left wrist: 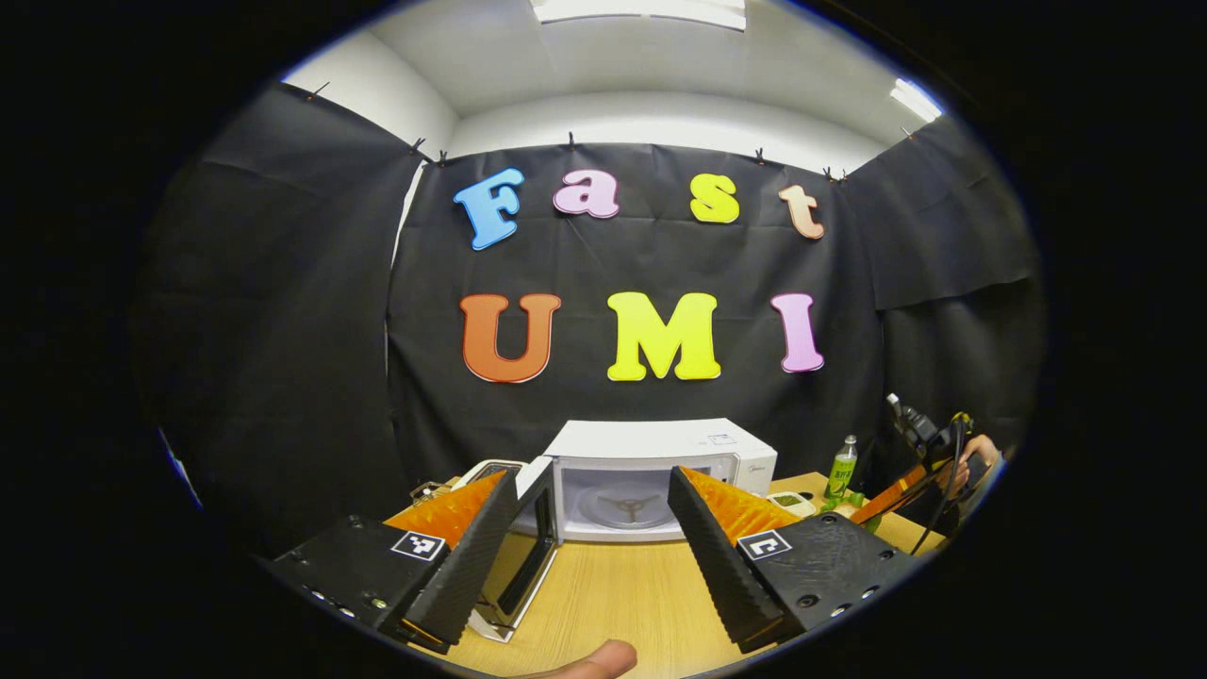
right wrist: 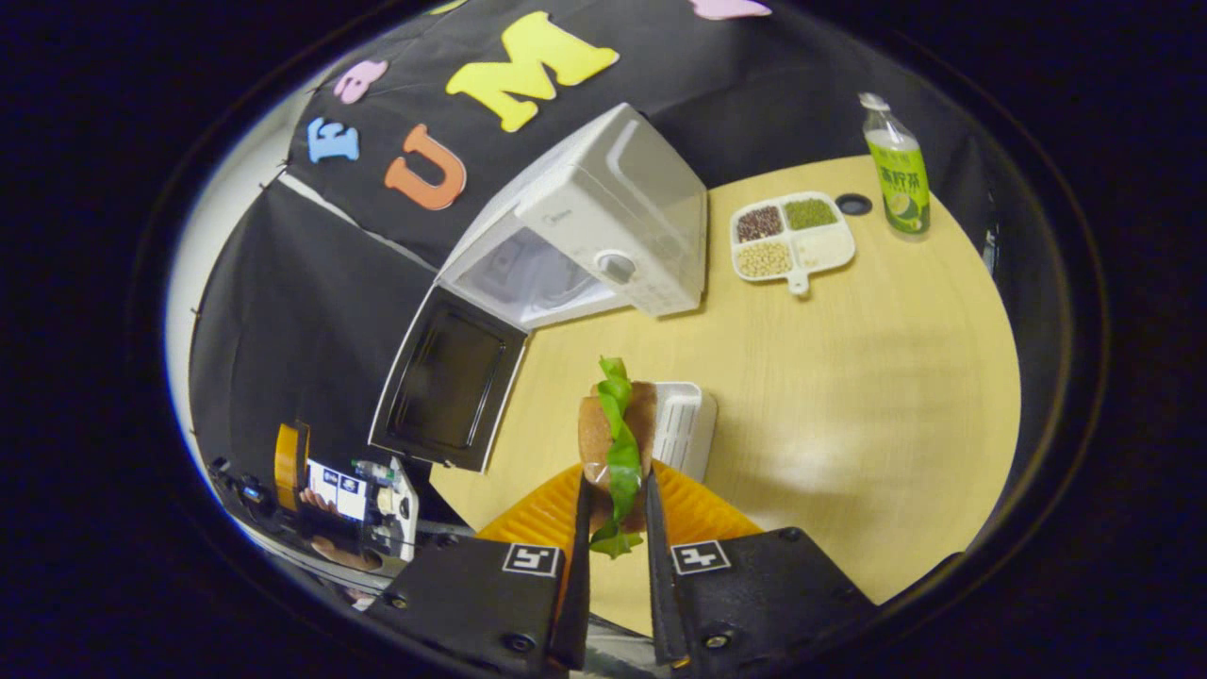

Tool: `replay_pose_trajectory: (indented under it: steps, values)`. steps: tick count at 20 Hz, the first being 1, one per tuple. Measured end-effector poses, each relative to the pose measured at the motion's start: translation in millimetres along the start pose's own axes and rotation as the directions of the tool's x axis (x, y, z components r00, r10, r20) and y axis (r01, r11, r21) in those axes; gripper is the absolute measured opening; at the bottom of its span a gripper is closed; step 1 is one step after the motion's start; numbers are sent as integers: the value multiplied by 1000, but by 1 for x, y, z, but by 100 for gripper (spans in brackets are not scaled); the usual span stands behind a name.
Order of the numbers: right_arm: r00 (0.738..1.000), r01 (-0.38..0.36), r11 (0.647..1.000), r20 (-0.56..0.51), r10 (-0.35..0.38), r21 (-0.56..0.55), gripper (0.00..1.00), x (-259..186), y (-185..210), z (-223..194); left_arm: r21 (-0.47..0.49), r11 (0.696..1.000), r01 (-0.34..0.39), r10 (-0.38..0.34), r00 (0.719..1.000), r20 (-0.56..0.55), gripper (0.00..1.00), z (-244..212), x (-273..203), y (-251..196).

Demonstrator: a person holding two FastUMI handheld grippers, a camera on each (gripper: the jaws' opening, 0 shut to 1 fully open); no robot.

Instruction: Open the microwave oven with the left hand, put the food in, and close the microwave oven.

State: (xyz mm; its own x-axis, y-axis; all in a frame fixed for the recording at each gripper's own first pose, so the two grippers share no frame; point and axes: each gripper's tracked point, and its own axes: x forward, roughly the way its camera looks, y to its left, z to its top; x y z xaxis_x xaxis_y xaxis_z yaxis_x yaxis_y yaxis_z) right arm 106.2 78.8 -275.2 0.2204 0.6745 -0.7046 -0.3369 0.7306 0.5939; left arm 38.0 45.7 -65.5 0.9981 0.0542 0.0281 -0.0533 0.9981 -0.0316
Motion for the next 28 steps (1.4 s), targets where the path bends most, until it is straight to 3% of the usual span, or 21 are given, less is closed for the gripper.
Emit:
replay_pose_trajectory:
  steps: [4, 9, 13, 14, 15, 16, 18, 19, 20, 21, 24, 28]
  values:
    - [995, 85, 984, 74, -74, -155, 30, -12, 32, -7, -12, 999, -31, 31, 999, 17, 96, 0, -11, 27]
    - [959, 243, 920, 217, -181, -308, 30, -5, 65, -11, -41, 998, -57, 57, 998, 4, 96, -12, -24, 60]
    - [901, 386, 811, 370, -228, -439, 30, 17, 86, -2, -50, 994, -93, 93, 996, -12, 96, -20, -27, 86]
    - [885, 412, 780, 409, -222, -471, 22, 24, 93, 1, -46, 994, -103, 103, 995, -12, 96, -20, -29, 90]
    - [872, 435, 748, 440, -212, -502, 22, 33, 100, 3, -36, 993, -111, 111, 994, -2, 96, -16, -34, 93]
    - [860, 458, 713, 468, -205, -531, 30, 42, 107, 7, -29, 993, -111, 112, 994, 10, 100, -13, -36, 94]
    - [835, 500, 645, 518, -185, -577, 30, 58, 123, 9, -28, 995, -96, 97, 995, 13, 95, -11, -43, 93]
    - [827, 515, 617, 535, -173, -595, 22, 68, 129, 11, -29, 996, -90, 91, 996, 17, 95, -10, -44, 92]
    - [820, 527, 593, 548, -167, -609, 22, 77, 135, 12, -31, 996, -89, 90, 996, 23, 95, -8, -45, 94]
    - [814, 538, 577, 556, -166, -614, 30, 88, 140, 15, -34, 996, -86, 87, 996, 22, 95, -9, -46, 94]
    - [802, 553, 580, 571, -176, -598, 30, 122, 153, 24, -26, 997, -69, 69, 998, 6, 95, -15, -46, 90]
    - [751, 595, 626, 626, -210, -504, 30, 170, 155, 54, -30, 999, -27, 27, 1000, -15, 95, -20, -40, 79]
